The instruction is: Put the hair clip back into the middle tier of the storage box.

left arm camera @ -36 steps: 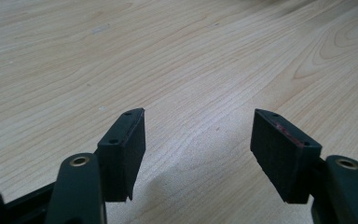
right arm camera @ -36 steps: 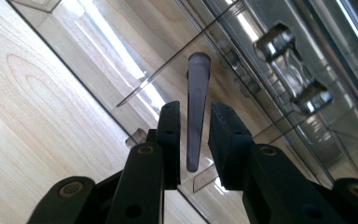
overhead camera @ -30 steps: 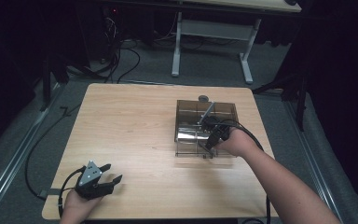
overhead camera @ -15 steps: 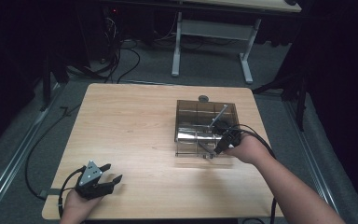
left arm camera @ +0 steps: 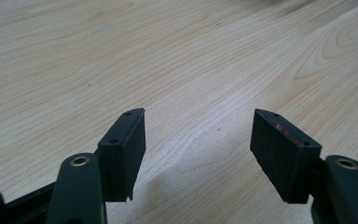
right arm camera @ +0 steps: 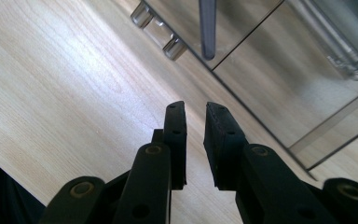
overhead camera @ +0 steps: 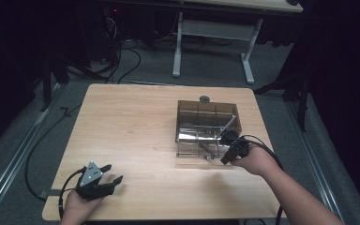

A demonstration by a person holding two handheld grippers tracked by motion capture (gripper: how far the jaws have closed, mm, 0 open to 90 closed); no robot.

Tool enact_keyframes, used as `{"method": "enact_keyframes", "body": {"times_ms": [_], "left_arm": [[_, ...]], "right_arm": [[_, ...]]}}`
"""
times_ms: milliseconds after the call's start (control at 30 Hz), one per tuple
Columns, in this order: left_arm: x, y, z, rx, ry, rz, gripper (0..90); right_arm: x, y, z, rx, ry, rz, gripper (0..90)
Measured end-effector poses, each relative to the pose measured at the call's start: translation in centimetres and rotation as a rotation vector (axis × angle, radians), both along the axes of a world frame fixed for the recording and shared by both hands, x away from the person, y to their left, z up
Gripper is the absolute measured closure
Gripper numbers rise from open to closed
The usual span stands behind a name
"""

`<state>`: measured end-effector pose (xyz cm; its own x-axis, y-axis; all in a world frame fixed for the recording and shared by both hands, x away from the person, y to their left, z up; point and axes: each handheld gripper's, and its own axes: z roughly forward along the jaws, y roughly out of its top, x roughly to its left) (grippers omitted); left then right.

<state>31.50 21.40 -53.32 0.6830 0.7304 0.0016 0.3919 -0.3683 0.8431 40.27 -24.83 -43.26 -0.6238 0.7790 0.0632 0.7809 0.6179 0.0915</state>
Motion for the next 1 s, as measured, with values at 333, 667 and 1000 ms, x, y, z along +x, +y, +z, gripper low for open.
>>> {"method": "enact_keyframes", "body": {"times_ms": [333, 667, 1000], "left_arm": [[0.0, 0.0, 0.0, -0.002, -0.002, 0.001, 36.1], [0.0, 0.0, 0.0, 0.005, 0.001, 0.0, 36.1], [0.1, 0.0, 0.0, -0.003, -0.001, 0.004, 35.9]], "right_arm": [[-1.0, 0.1, -1.3, -0.017, -0.059, 0.036, 74.1], [-2.2, -0.8, -1.6, 0.08, -0.164, 0.018, 68.9], [-4.3, -2.2, -3.4, 0.181, -0.277, -0.002, 65.4]]}}
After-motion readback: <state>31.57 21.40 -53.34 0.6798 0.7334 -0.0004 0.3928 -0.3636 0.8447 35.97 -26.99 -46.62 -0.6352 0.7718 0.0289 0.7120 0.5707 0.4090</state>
